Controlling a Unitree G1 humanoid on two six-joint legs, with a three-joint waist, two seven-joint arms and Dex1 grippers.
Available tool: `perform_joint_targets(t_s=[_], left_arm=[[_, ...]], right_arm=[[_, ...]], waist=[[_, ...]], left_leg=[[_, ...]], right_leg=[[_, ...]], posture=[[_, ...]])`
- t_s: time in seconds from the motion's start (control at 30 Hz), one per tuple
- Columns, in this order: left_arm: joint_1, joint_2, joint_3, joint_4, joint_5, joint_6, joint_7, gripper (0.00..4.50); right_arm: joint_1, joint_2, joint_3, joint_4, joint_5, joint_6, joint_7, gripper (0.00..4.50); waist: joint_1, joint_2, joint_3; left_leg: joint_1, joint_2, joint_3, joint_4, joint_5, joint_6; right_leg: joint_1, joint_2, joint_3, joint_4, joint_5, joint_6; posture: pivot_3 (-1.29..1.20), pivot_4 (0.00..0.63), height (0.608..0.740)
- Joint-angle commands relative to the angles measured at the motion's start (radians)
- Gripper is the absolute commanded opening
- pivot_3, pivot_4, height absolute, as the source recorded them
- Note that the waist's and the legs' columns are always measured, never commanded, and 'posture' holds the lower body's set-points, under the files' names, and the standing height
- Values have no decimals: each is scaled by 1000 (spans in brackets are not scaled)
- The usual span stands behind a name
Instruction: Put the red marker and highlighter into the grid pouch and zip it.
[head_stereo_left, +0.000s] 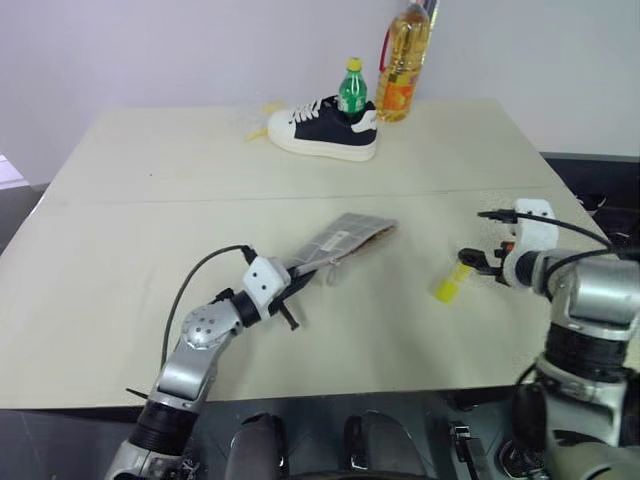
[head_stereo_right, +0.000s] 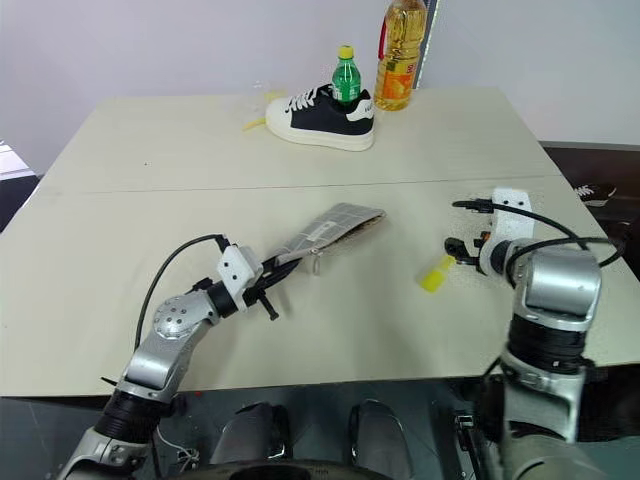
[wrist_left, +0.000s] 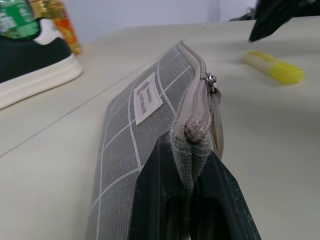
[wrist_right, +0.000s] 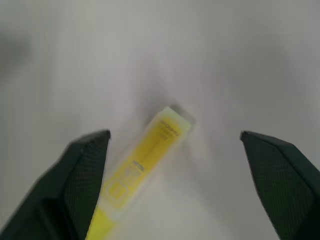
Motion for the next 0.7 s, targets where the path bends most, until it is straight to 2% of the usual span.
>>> perform_joint_targets(t_s=[0.03, 0.17, 0.2, 0.27, 0.43, 0.53, 0.6, 0.7], left_arm=[[-30, -6, 0, 11, -9, -38, -10, 0], [-29, -11, -2, 15, -6, -50, -9, 0], [-25, -11, 1, 12, -6, -52, -6, 0], [-17, -10, 7, 3, -6, -52, 1, 0], [6, -1, 17, -15, -5, -52, 14, 0], [14, 1, 29, -26, -10, -46, 27, 0], [14, -2, 41, -36, -21, -36, 36, 0], [10, 3, 50, -46, -29, -27, 40, 0]], right_arm=[[-29, 115, -58, -49, -75, 7, -101, 4322], [7, 224, -19, -70, -119, 7, -126, 4322], [18, 237, -2, -72, -127, 7, -121, 4096], [26, 232, 22, -77, -123, 7, -100, 3471], [-21, 215, 26, -49, -127, 7, -83, 929], [-54, 97, 130, -99, -32, -32, -18, 828], [-20, -51, 264, -135, 19, -236, 91, 828], [45, -306, 462, -137, -19, -622, 209, 828]], waist=[[0, 1, 0], [1, 1, 0], [0, 1, 0], [0, 0, 0], [-7, 0, 0], [-7, 3, 1], [-6, 4, 2], [-3, 2, 2]], left_leg=[[-1, 0, 0, 0, 0, 0], [-1, 0, 0, 0, 0, 0], [-1, 0, 0, 0, 0, 0], [-1, 0, 0, 0, 0, 0], [0, 0, -1, 0, 0, 0], [-1, 0, -1, 0, 0, 0], [-1, -1, -1, -1, 0, 0], [-1, -1, -1, -2, 0, 0]], right_leg=[[-1, 0, 0, 0, 0, 0], [0, 0, 0, 0, 0, 0], [0, 0, 0, 0, 0, 0], [0, 0, 0, 0, 0, 0], [0, 1, 0, 0, 0, 0], [0, 1, 0, 0, 0, 0], [-1, 0, 0, -1, 0, 0], [0, 0, 0, -3, -1, 1]], posture=[[0, 150, 705], [0, 150, 705], [0, 150, 705], [0, 150, 705], [0, 150, 705], [0, 150, 705], [0, 150, 705], [0, 150, 705]])
